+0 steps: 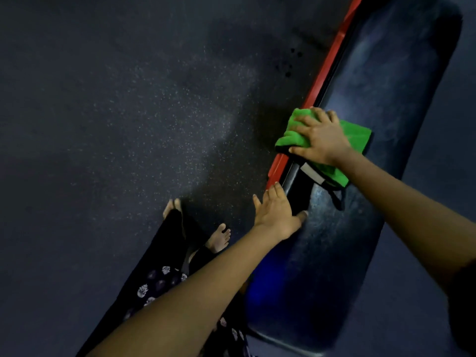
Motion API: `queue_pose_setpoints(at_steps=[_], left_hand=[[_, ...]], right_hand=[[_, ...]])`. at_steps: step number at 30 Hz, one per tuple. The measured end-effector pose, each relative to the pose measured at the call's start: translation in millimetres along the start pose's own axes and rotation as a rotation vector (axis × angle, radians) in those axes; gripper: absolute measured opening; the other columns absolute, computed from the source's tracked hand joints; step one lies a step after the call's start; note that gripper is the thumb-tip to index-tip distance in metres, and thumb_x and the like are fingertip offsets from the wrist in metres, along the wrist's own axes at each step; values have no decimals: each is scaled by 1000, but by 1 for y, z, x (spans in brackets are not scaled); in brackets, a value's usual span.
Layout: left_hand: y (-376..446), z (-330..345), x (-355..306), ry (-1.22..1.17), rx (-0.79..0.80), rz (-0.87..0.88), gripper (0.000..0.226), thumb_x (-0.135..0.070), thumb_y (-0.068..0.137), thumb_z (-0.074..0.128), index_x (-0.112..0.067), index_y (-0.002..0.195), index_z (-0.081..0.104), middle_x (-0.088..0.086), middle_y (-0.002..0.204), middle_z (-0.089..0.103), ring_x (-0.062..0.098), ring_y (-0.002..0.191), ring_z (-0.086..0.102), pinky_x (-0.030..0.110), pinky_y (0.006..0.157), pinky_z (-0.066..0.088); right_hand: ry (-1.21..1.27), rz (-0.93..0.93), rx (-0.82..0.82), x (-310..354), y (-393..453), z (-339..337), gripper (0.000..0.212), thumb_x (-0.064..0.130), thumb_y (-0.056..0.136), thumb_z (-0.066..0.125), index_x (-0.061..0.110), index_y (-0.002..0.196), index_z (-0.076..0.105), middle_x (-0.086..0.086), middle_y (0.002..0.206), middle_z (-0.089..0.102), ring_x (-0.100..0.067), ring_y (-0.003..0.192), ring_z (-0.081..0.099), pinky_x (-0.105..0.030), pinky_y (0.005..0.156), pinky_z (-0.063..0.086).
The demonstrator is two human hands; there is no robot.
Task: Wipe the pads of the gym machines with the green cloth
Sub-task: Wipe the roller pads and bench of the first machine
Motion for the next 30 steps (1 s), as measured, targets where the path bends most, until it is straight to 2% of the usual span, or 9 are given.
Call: queue_pose_setpoints(at_steps=[5,9,11,13,18,23,25,27,30], left_hand=[[29,-24,-22,-39,44,-23,101,-59,87,51,2,148,-2,17,155,12,29,143,15,46,116,8],[37,-36,-35,-52,124,-51,108,-59,85,55,1,147,-10,15,157,6,28,144,13,44,117,7],[44,-49,-36,-30,175,-6,105,-58,86,54,-2,148,-10,14,157,5,29,143,14,44,117,9],[51,-64,-38,10,208,66,98,-54,89,52,-4,149,-7,14,157,8,30,142,18,43,116,14],[72,-91,-46,98,297,155,97,-47,90,54,-2,148,-8,14,157,6,30,141,21,41,114,16],[82,-102,-56,-34,351,87,104,-49,86,60,-6,149,-10,11,159,0,32,144,13,41,116,16],[93,-104,-63,-24,345,70,105,-52,85,59,-5,148,-11,12,159,-2,33,144,13,41,116,18],[105,-109,-70,26,326,81,106,-54,86,57,-3,148,-12,14,158,-4,31,144,13,40,116,18],[120,-116,-79,7,321,87,103,-53,88,55,-4,148,-12,12,158,-8,28,145,10,39,115,17]], right_hand=[[118,-142,67,2,-13,12,65,59,80,53,26,135,51,1,146,42,-30,143,17,-54,112,2],[89,78,68,-39,19,-11,62,51,86,59,29,142,41,3,153,29,-28,145,8,-55,113,-1],[115,197,41,-47,32,-22,62,48,86,59,27,141,42,2,154,28,-31,145,7,-56,112,2],[116,219,28,-43,36,-24,62,48,85,61,23,140,45,-2,152,32,-35,144,9,-56,112,7],[-44,-92,145,-49,31,-23,64,60,87,46,23,139,47,-5,146,42,-38,141,21,-58,112,9],[-22,327,156,-91,70,-50,65,60,90,40,34,148,25,5,159,11,-35,144,2,-65,108,11],[-27,281,188,-83,71,-47,70,67,87,33,34,148,25,4,159,9,-39,144,-3,-69,106,7],[-104,97,255,-75,62,-41,77,73,82,20,33,148,26,2,159,12,-38,144,-6,-70,106,3],[-156,40,228,-97,62,-47,69,66,88,30,34,149,22,4,159,13,-34,145,-4,-69,106,1]])
Point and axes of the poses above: each hand's wrist, its own y-axis towards the middle knuckle, its own z-axis out of the palm, x = y × z, the point moved 1 cm from there along y, towards the middle knuckle
